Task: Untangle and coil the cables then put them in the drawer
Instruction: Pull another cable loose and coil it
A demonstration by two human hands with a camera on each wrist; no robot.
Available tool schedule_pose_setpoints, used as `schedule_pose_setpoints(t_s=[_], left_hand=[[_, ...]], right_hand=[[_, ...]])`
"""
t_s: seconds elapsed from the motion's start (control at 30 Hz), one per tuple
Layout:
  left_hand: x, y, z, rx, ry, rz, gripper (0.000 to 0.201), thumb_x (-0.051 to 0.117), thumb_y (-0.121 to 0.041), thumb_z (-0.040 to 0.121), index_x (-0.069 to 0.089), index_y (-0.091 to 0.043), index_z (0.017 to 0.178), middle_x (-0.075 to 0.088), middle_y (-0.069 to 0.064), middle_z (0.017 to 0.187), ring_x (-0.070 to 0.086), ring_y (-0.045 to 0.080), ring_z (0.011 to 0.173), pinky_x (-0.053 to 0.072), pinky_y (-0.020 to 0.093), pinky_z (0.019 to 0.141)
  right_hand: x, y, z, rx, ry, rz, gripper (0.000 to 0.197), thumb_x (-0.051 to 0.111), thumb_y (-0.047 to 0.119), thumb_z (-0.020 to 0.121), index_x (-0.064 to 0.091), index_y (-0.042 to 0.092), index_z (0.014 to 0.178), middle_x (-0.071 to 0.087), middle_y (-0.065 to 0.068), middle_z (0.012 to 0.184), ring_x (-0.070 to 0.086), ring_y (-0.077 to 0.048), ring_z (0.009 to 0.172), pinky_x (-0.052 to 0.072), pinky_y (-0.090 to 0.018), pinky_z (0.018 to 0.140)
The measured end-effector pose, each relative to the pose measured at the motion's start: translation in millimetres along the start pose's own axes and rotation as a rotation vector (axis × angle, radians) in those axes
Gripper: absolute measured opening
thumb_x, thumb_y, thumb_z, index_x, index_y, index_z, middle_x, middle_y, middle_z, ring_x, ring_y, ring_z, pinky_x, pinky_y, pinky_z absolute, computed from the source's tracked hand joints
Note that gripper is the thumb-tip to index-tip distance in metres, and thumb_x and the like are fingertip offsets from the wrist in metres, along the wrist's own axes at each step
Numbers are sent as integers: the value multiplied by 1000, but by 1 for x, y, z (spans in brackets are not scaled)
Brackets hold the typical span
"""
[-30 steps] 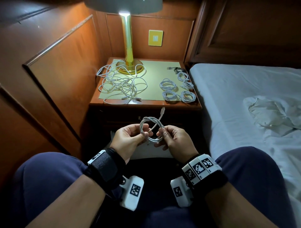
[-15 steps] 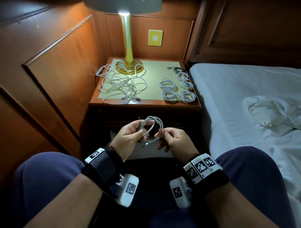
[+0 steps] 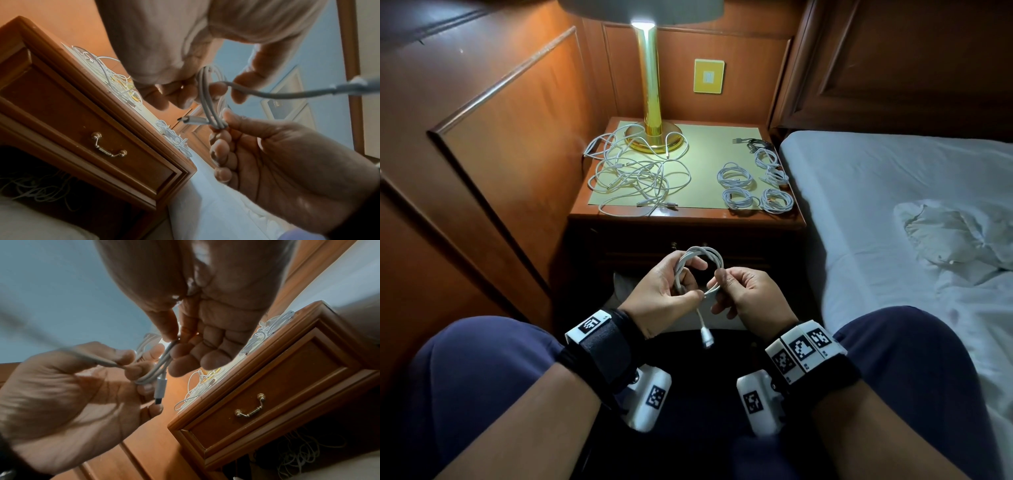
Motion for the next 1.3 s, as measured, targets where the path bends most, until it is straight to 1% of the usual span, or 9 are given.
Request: schedule_pose_setpoints(t_s=[0.13, 0.3, 0.57, 0.63, 0.77, 0.9, 1.03, 1.13, 1.3], left_hand=[[-11, 3, -1, 1, -101, 37, 43, 82, -18, 79, 62, -18, 117, 62, -5, 80, 60, 7, 76, 53, 33, 81], [-28, 8, 0, -24, -201, 33, 32, 80, -34, 77, 71, -24, 106, 73, 5, 90, 67, 17, 82, 57, 36, 81], [-29, 12, 1, -64, -273, -142, 16, 72, -6, 87, 70, -5, 103, 71, 7, 79, 64, 15, 63, 57, 25, 63], [-30, 14, 1, -80, -286, -178, 13, 70, -6, 88, 70, -5, 101, 72, 9, 79, 65, 16, 62, 56, 23, 61], [-30, 9, 1, -90, -289, -253, 8, 66, -7, 91, 70, -6, 98, 72, 12, 80, 66, 17, 64, 58, 24, 62], [-34, -8, 11, -79, -283, -273, 8, 61, -3, 95, 69, -2, 97, 69, 16, 82, 65, 17, 65, 60, 26, 63], [-44, -33, 48, -94, -260, -184, 13, 58, -7, 98, 69, -10, 90, 67, 12, 80, 63, 16, 64, 58, 29, 63], [-64, -41, 88, -110, -282, -67, 9, 61, -16, 98, 68, -10, 101, 71, 14, 94, 68, 19, 70, 58, 35, 65], [-90, 12, 155, -193, -392, 79, 9, 61, -19, 97, 66, -14, 101, 70, 15, 101, 65, 16, 70, 56, 31, 57]], right_hand=[[-3, 2, 1, -7, -4, 19, 31, 54, 30, 102, 71, 12, 84, 70, -1, 66, 68, -11, 61, 49, -23, 53], [-3, 1, 3, 4, 15, 66, 29, 53, 27, 103, 70, 15, 83, 73, -7, 71, 72, -20, 70, 48, -25, 57], [-4, -7, 6, 124, -11, 300, 51, 30, 40, 108, 70, 10, 101, 72, -8, 75, 68, -19, 62, 42, -25, 49], [-6, -3, 6, 114, -15, 315, 49, 34, 45, 105, 68, 9, 104, 72, -6, 76, 68, -18, 60, 40, -23, 46], [-14, 9, 10, 20, -45, 184, 16, 61, 22, 98, 68, 8, 104, 72, -7, 80, 68, -12, 60, 42, -20, 44], [-23, 31, 23, -47, -65, 141, 8, 66, 18, 95, 70, 11, 97, 73, -3, 77, 68, -14, 61, 44, -20, 44], [-44, 51, 54, -83, -96, 119, 4, 67, 17, 94, 70, 16, 92, 73, -1, 75, 68, -14, 61, 45, -21, 44], [-65, 56, 95, -75, -152, 99, 6, 68, 18, 94, 70, 14, 91, 74, -8, 80, 68, -14, 59, 44, -22, 42], [-91, 30, 179, 15, -261, 93, 16, 66, 23, 95, 68, 14, 82, 70, -4, 75, 63, -12, 51, 41, -21, 41]])
Point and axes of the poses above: each hand's wrist, its own z-axis towards the middle knuckle, its own x-axis out of the palm, y = z × x, the point moved 10 cm from there along z, towards the middle knuckle
